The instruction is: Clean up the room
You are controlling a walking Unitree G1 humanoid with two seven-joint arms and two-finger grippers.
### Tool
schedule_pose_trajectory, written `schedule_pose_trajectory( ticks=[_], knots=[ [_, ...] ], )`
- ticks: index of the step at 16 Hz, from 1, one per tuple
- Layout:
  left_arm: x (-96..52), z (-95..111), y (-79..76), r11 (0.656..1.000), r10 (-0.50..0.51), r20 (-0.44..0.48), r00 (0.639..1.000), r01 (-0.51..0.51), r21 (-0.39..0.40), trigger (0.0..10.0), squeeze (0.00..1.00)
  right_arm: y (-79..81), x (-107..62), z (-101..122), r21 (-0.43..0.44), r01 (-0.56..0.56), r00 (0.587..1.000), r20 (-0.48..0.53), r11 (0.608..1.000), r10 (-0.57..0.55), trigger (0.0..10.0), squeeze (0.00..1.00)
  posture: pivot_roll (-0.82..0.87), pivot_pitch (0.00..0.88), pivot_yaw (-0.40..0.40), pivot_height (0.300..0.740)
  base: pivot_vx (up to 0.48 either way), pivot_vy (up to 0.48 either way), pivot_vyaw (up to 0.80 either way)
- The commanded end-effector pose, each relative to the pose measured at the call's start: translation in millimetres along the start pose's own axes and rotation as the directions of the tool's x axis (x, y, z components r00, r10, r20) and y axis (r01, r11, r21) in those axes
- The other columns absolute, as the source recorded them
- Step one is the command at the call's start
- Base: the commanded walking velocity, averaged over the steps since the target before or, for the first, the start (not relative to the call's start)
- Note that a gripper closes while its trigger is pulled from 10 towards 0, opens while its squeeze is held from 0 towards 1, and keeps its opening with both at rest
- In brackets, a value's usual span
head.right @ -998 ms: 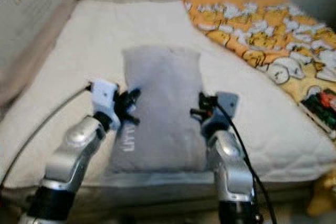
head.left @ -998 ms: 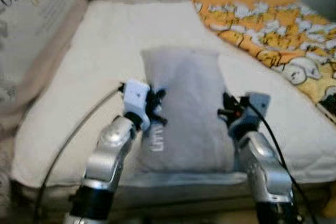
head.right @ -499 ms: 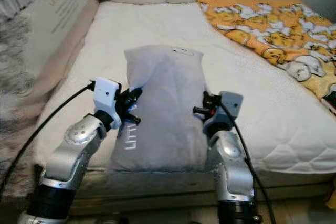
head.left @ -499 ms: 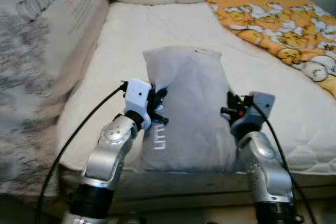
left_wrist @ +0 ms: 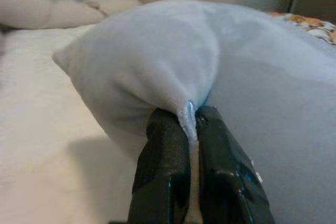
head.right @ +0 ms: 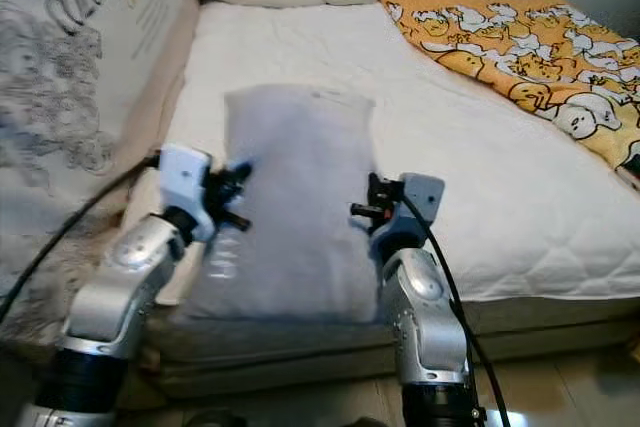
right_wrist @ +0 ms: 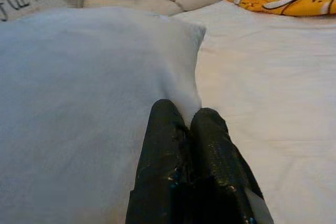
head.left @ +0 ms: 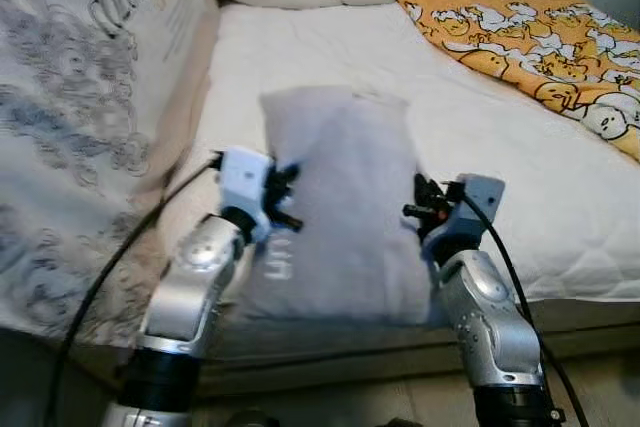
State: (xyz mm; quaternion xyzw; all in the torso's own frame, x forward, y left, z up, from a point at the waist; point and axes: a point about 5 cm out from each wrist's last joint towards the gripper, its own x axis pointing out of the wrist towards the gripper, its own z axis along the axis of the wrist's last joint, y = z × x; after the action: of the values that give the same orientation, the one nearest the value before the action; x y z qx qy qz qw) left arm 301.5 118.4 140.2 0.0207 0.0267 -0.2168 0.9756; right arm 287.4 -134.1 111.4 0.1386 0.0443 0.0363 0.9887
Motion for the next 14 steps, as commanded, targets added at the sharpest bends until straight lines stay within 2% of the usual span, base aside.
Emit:
schedule_pose_trajectory(
  ticks=[1,5,7,9,14],
  knots=[
    [4.1,9.2,-7.0,1.0,-0.019,0.038,0.999,0.019,0.012,10.0,0.0,-7.7,0.2,7.7,-0.001,0.029,0.999,0.033,1.0,-0.029,10.0,0.0,0.07,0.0,-0.019,0.74,0.0,0.0,0.0],
    [6.2,12.0,-3.2,0.999,-0.001,0.038,0.999,0.0,0.04,10.0,0.0,-6.3,2.4,7.0,-0.005,0.025,0.999,0.024,1.0,-0.025,10.0,0.0,0.07,0.0,-0.021,0.74,0.0,0.0,0.0],
    [6.4,13.3,-2.6,0.999,-0.002,0.048,0.999,0.0,0.032,10.0,0.0,-3.1,3.9,6.7,-0.054,0.003,1.0,0.015,0.999,-0.002,10.0,0.0,0.07,0.0,-0.021,0.74,0.0,0.0,0.0],
    [6.7,13.4,-3.1,0.999,-0.002,0.048,0.999,0.001,0.033,10.0,0.0,-2.3,4.2,5.8,-0.06,0.001,1.0,0.013,0.998,0.0,10.0,0.0,0.07,0.0,-0.022,0.74,0.276,0.0,0.8],
    [7.2,13.4,-1.0,0.999,0.01,0.048,0.999,-0.011,0.031,10.0,0.0,-3.0,4.5,5.9,-0.055,-0.002,1.0,0.01,0.998,0.002,10.0,0.0,0.07,0.0,-0.024,0.74,0.316,0.0,0.0]
  ],
)
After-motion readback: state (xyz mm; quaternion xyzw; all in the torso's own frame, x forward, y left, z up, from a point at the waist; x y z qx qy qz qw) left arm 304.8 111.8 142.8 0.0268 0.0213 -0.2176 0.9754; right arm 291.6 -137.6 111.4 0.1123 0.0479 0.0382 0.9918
